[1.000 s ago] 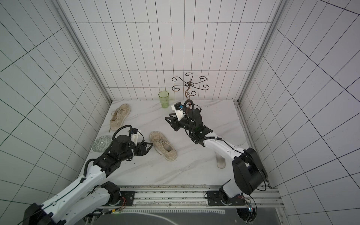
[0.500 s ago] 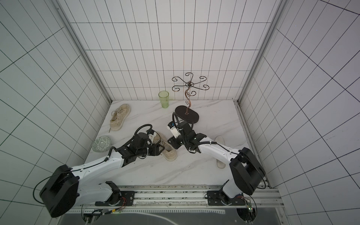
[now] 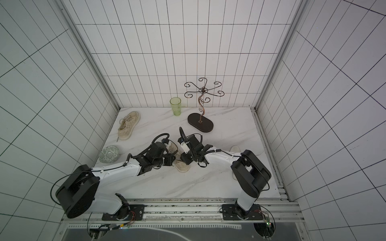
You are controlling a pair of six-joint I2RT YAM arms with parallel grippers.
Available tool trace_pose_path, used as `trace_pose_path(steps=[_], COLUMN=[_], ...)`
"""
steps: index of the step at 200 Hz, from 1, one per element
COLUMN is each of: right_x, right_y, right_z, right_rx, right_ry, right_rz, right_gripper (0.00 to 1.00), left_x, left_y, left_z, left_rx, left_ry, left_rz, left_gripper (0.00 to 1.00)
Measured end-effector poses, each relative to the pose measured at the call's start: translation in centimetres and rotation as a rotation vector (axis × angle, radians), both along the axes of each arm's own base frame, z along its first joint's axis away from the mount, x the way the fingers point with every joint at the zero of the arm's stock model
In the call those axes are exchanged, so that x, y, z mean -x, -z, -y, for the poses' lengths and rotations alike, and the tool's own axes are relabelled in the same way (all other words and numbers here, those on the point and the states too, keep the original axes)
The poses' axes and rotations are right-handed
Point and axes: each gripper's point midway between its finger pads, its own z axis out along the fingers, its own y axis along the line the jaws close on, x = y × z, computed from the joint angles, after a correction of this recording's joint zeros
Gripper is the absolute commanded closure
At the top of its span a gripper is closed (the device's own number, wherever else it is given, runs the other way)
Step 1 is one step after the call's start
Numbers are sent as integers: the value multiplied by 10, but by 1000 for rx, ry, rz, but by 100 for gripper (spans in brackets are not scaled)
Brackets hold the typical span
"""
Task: Remove the insole from the shoe
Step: Adjust the shoe at the center of the board.
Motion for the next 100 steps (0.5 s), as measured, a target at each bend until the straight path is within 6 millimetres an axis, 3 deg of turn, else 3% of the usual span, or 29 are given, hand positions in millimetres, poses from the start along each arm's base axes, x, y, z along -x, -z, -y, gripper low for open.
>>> trace_pose_path(steps=[23, 64, 100], right_x=[-9, -28, -28], right_y=[7, 1, -11], right_z=[6, 21, 14], right_rx=[39, 3, -82], right_ry=[37, 103, 63], right_rz=[20, 12, -27], right_gripper=[100, 100, 100], left_x=[0, 20, 33], left_y=[0, -6, -21], left_z=[-1, -10, -15], left_rx=[-3, 28, 80], left_ry=[-5, 15, 35], left_rz=[3, 30, 77], left_gripper=[100, 100, 100])
